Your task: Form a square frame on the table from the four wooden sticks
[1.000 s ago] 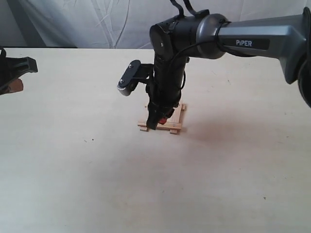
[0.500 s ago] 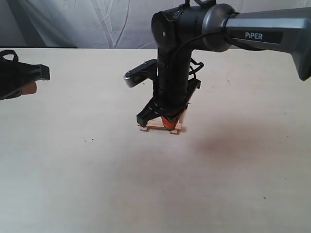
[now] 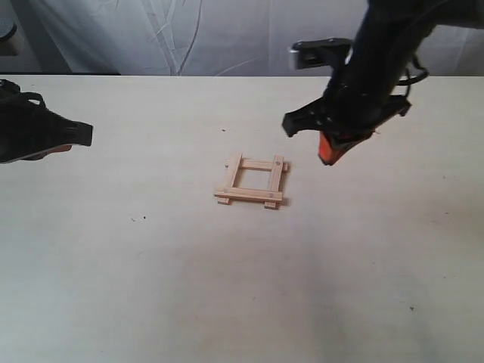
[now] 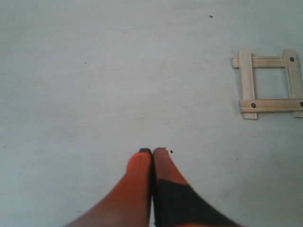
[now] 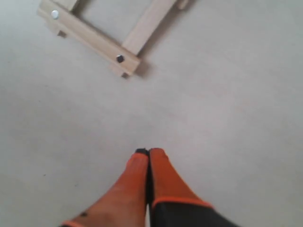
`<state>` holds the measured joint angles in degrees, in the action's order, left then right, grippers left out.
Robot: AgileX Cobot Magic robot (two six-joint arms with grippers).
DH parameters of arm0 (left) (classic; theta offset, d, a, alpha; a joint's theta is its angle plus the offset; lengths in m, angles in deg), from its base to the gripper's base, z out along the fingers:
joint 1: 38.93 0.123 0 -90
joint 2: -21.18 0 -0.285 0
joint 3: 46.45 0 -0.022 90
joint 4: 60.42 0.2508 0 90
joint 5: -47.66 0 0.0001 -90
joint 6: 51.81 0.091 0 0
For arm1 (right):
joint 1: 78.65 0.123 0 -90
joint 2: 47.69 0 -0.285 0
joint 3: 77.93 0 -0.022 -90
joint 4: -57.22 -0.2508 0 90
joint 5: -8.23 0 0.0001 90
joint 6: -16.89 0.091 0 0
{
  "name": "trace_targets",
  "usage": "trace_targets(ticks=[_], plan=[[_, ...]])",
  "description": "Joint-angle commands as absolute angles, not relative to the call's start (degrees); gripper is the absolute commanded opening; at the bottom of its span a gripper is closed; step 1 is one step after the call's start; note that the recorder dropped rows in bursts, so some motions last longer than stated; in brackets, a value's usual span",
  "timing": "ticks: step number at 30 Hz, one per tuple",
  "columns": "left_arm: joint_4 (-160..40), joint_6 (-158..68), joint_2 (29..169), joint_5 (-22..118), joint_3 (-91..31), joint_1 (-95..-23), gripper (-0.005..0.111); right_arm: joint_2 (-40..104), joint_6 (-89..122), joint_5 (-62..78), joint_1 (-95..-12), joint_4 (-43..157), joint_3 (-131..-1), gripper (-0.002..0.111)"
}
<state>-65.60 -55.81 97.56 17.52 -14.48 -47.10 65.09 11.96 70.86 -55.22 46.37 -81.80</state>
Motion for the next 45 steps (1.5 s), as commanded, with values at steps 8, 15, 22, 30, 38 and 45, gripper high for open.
trace_targets(ticks=[8,15,22,30,38,45], plan=[[-67.3,-55.7,97.0,17.4,-14.2,-47.5,0.0,37.0,12.0,52.2,-60.7,48.1,-58.2,-0.001],[-67.0,-55.7,97.0,17.4,-14.2,-47.5,0.0,19.8,12.0,39.3,-60.7,48.1,-45.1,-0.001],[-66.8,-55.7,97.0,17.8,-14.2,-47.5,0.0,8.6,12.0,36.5,-60.7,48.2,-39.1,-0.001],[-66.8,-55.7,97.0,17.8,-14.2,-47.5,0.0,3.7,12.0,36.3,-60.7,48.2,-39.1,-0.001],[-66.8,-55.7,97.0,17.9,-14.2,-47.5,0.0,3.4,12.0,36.3,-60.7,48.2,-39.1,-0.001],[-66.8,-55.7,97.0,17.9,-14.2,-47.5,0.0,-2.5,12.0,34.2,-60.7,48.2,-36.3,-0.001]])
